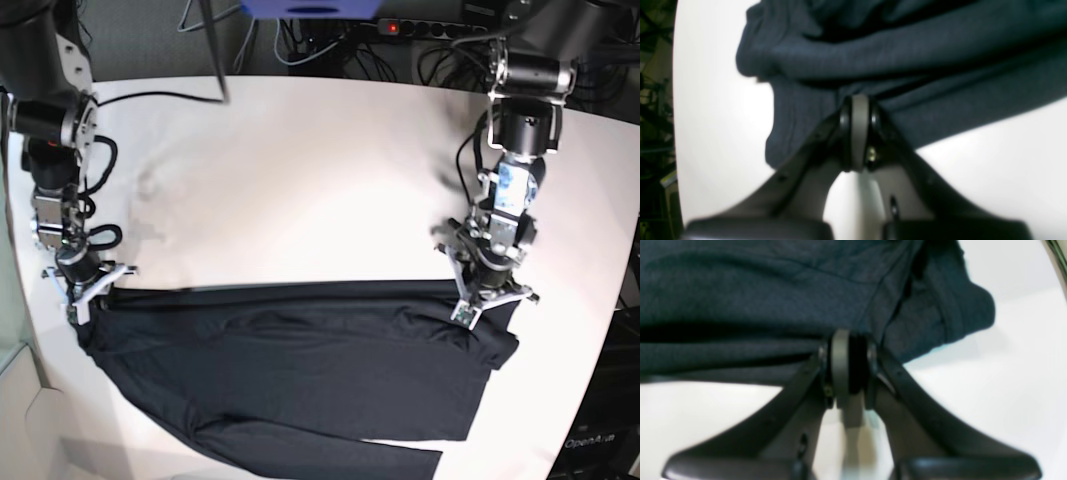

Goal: Fold the T-shirt properly
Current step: 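Drag the shirt with both grippers toward the robot's base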

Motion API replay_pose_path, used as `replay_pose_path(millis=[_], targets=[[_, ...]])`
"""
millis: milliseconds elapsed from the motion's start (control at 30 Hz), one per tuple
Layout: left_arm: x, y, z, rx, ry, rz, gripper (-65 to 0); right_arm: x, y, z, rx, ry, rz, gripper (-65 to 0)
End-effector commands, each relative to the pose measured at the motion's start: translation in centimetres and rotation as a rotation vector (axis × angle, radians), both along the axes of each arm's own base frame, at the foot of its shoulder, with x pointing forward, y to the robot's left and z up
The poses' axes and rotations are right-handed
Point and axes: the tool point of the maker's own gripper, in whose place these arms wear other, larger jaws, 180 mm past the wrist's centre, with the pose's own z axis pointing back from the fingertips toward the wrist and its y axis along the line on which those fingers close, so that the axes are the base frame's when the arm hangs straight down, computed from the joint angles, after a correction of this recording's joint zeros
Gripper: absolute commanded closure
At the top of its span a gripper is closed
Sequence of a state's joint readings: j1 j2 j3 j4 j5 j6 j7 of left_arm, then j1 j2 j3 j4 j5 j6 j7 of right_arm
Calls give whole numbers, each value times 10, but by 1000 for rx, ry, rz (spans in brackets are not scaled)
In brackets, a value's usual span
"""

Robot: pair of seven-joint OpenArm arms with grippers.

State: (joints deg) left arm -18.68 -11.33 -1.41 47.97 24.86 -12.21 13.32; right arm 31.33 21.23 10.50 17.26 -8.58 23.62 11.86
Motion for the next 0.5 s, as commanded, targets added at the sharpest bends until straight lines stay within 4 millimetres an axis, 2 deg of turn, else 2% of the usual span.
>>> replay_pose_path(millis=[0,133,300,367,433,467], targets=[[-35,18,-31,66,180,31,0,-48,-18,-46,-67,250,-13,-50],[-38,18,-26,76,161,23,0,-73,-37,-55,-26,263,-91,-31],[-50,18,-35,77,182,20,0,-101,-37,-70,35,293,-101,-18],[-60,17,-40,77,190,15,0,-110,-42,-71,13,285,-100,-18],[-64,14,-35,82,175,5,0,-124,-46,-70,-30,271,-83,-18],[-69,12,-34,87,176,5,0,-128,-41,-69,-50,259,-65,-18]])
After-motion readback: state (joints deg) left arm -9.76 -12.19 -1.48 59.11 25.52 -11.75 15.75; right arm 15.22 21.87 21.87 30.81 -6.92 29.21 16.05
